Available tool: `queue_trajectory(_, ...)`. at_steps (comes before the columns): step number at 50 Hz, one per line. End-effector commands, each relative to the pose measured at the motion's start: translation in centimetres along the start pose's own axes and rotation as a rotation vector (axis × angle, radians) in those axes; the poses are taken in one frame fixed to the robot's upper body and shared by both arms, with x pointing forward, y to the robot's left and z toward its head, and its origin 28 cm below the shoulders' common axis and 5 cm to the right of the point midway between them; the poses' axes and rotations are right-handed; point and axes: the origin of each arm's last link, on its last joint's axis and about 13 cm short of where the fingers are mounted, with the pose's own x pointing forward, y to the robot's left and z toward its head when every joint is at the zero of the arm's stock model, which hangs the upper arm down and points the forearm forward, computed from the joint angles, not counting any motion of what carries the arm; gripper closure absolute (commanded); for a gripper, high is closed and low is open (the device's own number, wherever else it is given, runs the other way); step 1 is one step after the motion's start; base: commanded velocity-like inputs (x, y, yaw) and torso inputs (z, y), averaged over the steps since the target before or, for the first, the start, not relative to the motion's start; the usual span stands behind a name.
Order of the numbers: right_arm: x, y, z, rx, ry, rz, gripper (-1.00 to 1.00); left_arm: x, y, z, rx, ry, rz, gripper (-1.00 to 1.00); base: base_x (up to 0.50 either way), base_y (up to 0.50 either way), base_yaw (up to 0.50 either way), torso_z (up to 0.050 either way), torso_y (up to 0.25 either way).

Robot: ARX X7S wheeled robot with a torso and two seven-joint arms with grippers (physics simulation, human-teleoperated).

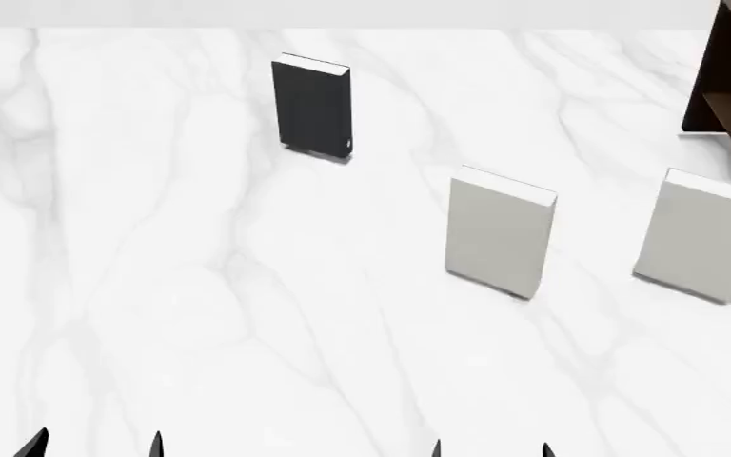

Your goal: Pick up the book on the left and place it on top of the shelf.

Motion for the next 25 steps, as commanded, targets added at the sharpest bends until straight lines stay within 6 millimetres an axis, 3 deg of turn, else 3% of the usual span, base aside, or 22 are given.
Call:
queue_trajectory(1,-0.05,0.02,0.06,-0.002,-0.004,0.005,-1.0,0.09,0.03,-0.04,0.0,0.004,0.001,-1.0,0.0,0.0,0.0,0.0,0.0)
queue_trajectory(16,-0.12,0.04,-0.01,0.0,-0.003,0.023,-1.0,0.19,0.12,-0.03,0.01,0.003,0.01,-1.0,0.0,0.0,0.0,0.0,0.0)
queue_trajectory(25,-0.08,0.03,-0.03,0.008,0.005,0.025,-1.0,0.22,0.13,-0.05,0.012,0.004,0.012,-1.0,0.0,-0.47,0.0,0.0,0.0)
